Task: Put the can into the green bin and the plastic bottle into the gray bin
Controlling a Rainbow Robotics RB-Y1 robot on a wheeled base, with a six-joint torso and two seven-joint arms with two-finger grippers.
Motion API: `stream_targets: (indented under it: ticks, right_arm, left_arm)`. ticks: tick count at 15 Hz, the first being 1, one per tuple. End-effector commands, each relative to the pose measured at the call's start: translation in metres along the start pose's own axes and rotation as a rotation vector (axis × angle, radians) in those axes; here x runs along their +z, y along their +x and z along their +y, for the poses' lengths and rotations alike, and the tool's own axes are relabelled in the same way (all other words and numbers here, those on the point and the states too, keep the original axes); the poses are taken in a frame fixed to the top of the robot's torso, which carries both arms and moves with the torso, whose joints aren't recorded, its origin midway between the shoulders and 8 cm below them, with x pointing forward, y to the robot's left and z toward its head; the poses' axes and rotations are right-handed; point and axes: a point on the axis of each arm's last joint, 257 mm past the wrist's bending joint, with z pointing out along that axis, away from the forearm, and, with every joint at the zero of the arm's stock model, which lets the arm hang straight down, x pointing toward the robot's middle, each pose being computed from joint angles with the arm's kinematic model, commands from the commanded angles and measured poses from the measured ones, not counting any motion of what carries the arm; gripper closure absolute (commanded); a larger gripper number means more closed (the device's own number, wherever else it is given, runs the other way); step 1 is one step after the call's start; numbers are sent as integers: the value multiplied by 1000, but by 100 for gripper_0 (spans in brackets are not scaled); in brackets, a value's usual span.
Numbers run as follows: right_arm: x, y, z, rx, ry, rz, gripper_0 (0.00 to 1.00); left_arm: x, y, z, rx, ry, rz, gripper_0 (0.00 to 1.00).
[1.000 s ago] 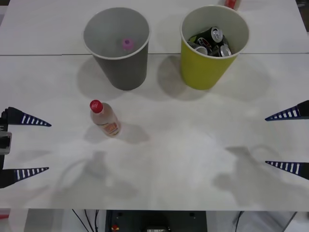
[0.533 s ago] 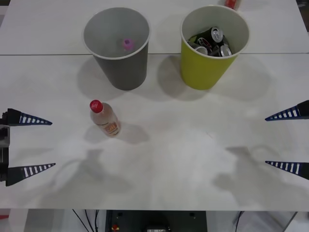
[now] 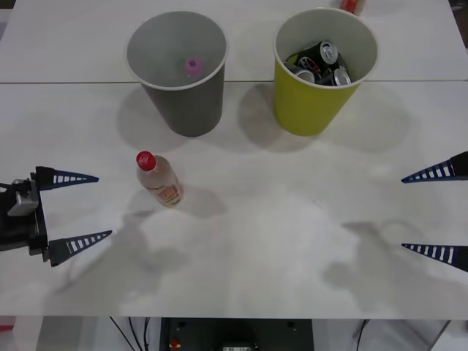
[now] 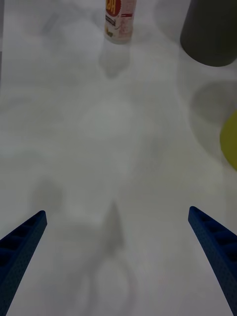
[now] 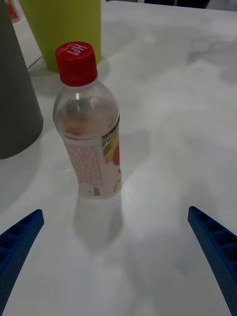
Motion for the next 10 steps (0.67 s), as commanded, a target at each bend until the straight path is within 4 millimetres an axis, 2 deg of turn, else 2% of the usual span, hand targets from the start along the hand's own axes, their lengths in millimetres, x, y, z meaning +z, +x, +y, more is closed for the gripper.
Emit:
stream_targets:
  ticks: [1,7,10]
  right_arm:
    - [0,0,0,0,0,0,0]
    - [0,0,0,0,0,0,0]
    - [0,0,0,0,0,0,0]
  left_arm:
    - [15,9,6,23,-42,-41,0]
    - [47,14,24,-12,-134,-124,0]
    - [64,8,23,-37,-157,-172,0]
